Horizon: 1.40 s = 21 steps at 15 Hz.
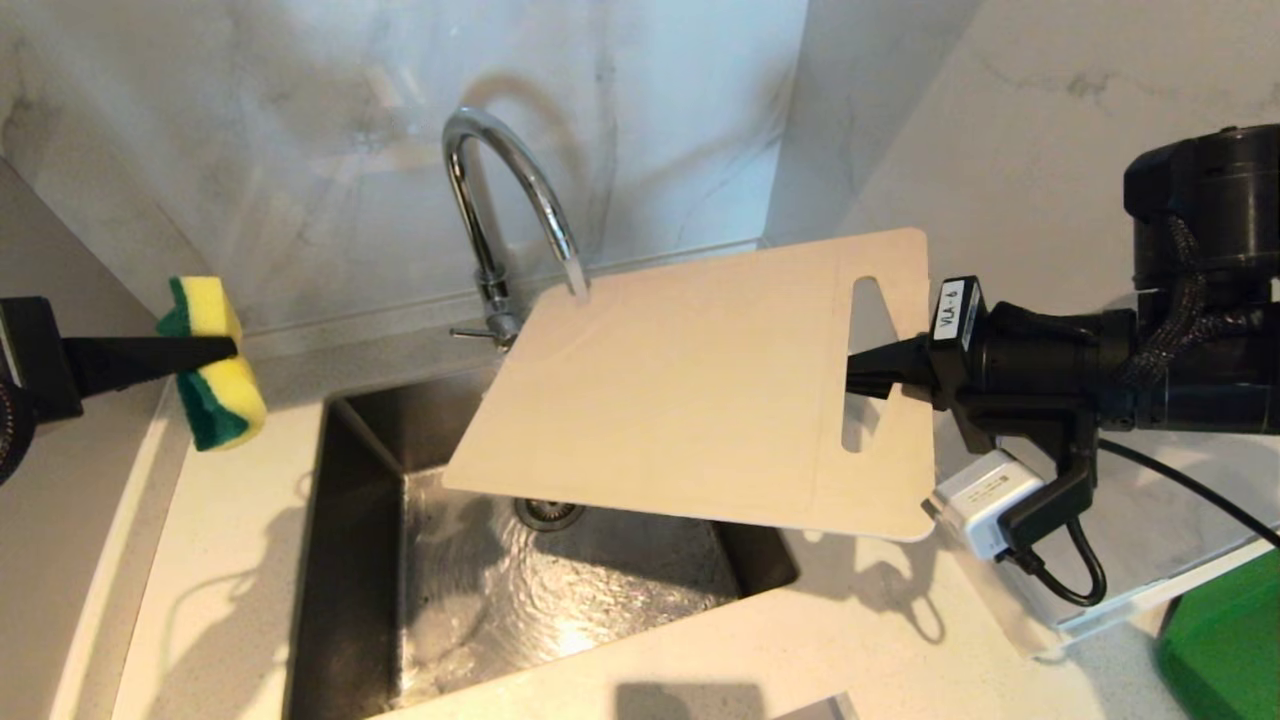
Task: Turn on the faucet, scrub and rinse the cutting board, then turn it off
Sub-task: Scrub the cutting board underwater
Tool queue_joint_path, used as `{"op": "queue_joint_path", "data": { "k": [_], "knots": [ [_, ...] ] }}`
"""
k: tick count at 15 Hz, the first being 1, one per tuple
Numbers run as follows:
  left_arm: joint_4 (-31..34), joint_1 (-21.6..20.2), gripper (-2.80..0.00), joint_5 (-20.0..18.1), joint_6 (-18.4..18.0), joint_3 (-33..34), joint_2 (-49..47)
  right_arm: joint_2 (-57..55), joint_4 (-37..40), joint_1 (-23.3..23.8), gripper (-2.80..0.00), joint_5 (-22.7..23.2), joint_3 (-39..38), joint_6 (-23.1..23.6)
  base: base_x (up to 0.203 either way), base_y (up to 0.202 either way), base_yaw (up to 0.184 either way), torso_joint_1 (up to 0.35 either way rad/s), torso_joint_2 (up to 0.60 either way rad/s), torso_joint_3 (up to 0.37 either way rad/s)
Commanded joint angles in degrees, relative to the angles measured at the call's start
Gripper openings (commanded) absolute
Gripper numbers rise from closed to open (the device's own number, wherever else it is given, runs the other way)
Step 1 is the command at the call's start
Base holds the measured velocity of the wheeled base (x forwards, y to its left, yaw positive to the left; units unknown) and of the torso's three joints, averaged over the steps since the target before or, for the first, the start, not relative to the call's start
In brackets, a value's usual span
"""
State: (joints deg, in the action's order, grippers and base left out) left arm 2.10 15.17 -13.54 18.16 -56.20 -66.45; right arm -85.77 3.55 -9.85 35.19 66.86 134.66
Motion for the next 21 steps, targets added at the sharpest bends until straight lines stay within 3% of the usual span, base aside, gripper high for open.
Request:
{"op": "queue_joint_path", "data": {
  "k": [1, 5, 10, 21],
  "knots": [
    [0.01, 1.76, -2.8, -0.08, 0.12, -0.06, -0.32, -3.11, 0.66, 0.34, -2.8, 0.14, 1.77, 1.0, 0.0, 0.0, 0.0, 0.0, 0.0, 0.0],
    [0.01, 3.12, -2.8, 0.01, 0.12, -0.02, -0.14, -5.66, 1.28, 0.27, -2.8, -0.06, 1.78, 2.18, 0.0, 0.0, 0.0, 0.0, 0.0, 0.0],
    [-0.08, 3.2, -2.8, -0.08, 0.29, 0.04, 0.09, -7.52, 7.87, 0.27, -2.8, -1.71, 3.89, 5.7, 0.0, 0.0, 0.0, 0.0, 0.0, 0.0],
    [-2.1, 3.2, -2.8, -0.17, 0.38, -0.06, -0.17, -13.75, 7.62, -1.07, -2.8, -3.58, 9.19, 6.3, 0.0, 0.0, 0.0, 0.0, 0.0, 0.0]
  ]
}}
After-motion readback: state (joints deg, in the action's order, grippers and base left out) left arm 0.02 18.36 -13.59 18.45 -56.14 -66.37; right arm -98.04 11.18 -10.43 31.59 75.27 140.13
